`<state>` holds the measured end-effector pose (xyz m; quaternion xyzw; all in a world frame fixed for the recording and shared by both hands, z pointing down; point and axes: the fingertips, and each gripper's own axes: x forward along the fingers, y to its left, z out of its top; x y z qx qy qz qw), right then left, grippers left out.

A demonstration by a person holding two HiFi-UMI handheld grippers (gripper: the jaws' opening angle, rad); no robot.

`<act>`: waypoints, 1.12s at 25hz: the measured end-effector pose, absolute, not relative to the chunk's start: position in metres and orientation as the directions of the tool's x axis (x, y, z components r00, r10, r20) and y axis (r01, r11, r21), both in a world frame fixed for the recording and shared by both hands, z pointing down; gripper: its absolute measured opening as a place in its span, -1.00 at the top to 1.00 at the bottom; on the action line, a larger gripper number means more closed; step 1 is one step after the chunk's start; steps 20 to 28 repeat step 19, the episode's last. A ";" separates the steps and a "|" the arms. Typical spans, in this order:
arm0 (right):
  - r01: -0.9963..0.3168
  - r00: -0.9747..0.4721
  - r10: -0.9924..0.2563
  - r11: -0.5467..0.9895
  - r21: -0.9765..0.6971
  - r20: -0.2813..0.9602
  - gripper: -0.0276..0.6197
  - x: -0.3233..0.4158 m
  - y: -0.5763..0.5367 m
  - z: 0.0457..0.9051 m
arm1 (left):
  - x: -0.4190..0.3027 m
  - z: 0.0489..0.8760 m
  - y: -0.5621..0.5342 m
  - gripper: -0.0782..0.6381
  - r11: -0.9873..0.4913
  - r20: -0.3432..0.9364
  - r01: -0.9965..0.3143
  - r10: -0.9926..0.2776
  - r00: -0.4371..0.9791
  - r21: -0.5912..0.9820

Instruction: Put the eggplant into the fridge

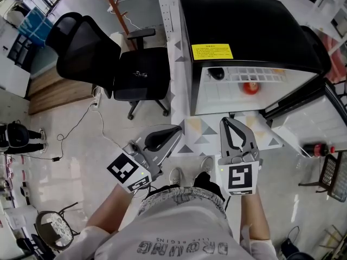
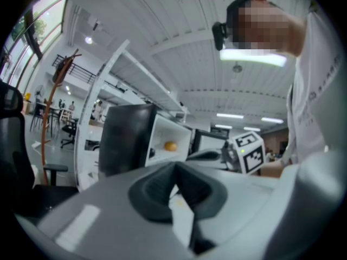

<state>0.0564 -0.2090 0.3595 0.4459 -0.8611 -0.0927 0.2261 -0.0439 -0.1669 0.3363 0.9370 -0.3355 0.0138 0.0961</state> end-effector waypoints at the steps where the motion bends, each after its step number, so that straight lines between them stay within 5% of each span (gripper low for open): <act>1: -0.724 -0.500 -0.809 0.586 0.363 0.309 0.90 0.056 -0.209 0.360 | -0.044 0.336 -0.167 0.76 -0.756 0.090 -0.632 -0.626 0.774 0.171; 28: -0.706 -0.498 -0.801 0.597 0.382 0.332 0.91 0.057 -0.215 0.372 | -0.043 0.339 -0.173 0.76 -0.755 0.093 -0.632 -0.627 0.774 0.172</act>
